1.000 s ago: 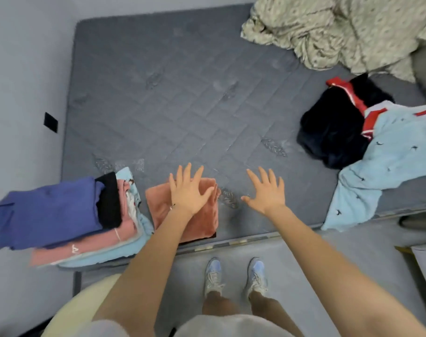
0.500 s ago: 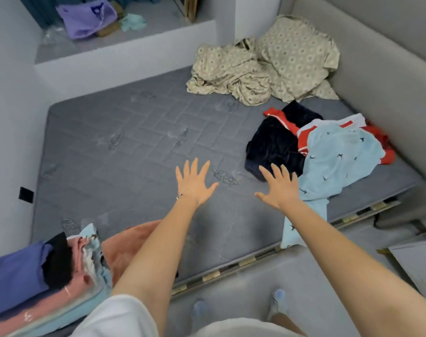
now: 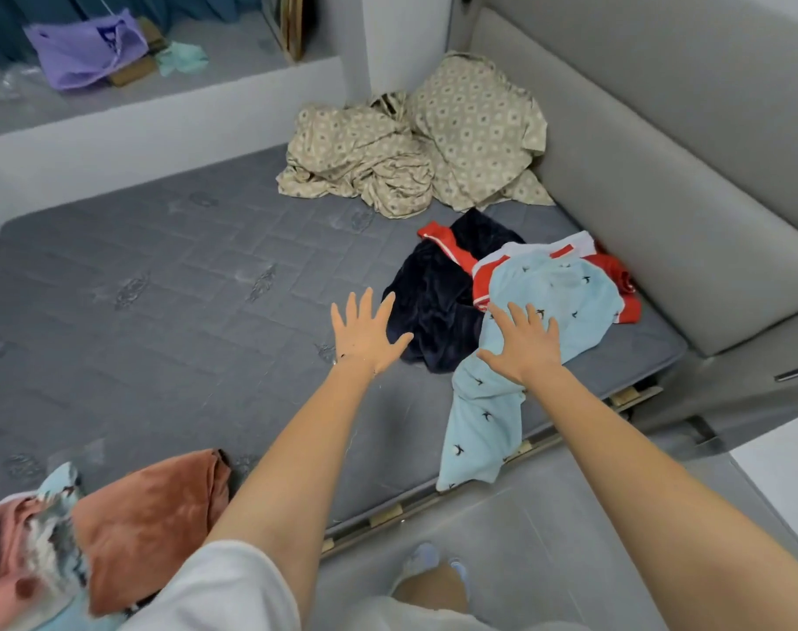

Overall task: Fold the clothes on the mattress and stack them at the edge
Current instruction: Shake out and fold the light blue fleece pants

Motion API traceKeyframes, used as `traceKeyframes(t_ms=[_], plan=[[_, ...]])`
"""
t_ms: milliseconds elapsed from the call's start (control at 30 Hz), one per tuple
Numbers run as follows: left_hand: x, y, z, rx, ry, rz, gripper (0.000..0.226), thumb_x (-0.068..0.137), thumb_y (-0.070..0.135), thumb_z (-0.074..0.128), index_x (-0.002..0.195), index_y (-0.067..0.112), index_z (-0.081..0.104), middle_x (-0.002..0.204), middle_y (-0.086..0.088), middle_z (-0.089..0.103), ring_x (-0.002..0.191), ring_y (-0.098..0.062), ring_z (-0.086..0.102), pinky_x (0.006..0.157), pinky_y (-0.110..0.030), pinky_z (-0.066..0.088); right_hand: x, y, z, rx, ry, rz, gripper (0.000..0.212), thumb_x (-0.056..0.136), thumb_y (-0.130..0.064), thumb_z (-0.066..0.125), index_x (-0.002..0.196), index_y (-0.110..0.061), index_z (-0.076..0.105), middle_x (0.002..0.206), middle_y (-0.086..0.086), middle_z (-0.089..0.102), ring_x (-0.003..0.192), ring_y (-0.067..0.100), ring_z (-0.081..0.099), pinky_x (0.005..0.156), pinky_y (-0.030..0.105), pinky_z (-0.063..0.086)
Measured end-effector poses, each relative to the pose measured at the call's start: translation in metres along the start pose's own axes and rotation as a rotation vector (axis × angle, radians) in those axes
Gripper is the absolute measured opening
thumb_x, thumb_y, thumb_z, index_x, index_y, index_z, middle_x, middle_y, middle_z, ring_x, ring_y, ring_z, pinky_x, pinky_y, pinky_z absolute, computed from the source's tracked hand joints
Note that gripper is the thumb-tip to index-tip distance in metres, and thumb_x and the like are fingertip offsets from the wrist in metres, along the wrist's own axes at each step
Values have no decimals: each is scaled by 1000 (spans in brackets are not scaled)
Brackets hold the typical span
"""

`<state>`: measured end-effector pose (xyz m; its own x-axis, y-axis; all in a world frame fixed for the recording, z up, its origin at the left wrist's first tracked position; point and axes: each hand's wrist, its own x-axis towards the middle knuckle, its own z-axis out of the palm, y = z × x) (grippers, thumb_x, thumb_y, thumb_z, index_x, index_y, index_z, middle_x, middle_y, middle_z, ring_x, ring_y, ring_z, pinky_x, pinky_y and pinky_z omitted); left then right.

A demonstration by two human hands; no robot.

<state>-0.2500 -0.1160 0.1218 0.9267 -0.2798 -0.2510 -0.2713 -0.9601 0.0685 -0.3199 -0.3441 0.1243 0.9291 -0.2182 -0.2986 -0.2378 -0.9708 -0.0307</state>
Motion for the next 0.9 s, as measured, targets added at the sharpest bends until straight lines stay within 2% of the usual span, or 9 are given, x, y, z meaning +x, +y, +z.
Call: traceKeyframes(t_ms=[367, 667, 900], plan=[[104, 42, -2, 51, -37, 59, 76, 92, 68, 28, 153, 34, -1, 162, -5, -4, 148, -31, -8, 116, -55, -7, 68, 70, -11, 101, -13, 138, 79, 92, -63, 40, 153, -33, 1, 162, 3, 5, 149, 30, 0, 117, 55, 7], [188, 140, 13, 44, -77, 141, 77, 91, 68, 30, 153, 33, -1, 162, -6, -3, 148, -29, -7, 115, -52, -9, 145, 175, -6, 172, -52, 224, 82, 89, -67, 42, 153, -35, 2, 162, 4, 3, 148, 30, 1, 116, 54, 6], [246, 216, 47, -70, -151, 4, 77, 91, 67, 34, 153, 33, 3, 161, -7, -2, 148, -29, -6, 117, -52, -7, 219, 260, 12, 177, -169, 156, 82, 90, -66, 41, 153, -34, 0, 162, 5, -1, 148, 30, -1, 117, 54, 6]])
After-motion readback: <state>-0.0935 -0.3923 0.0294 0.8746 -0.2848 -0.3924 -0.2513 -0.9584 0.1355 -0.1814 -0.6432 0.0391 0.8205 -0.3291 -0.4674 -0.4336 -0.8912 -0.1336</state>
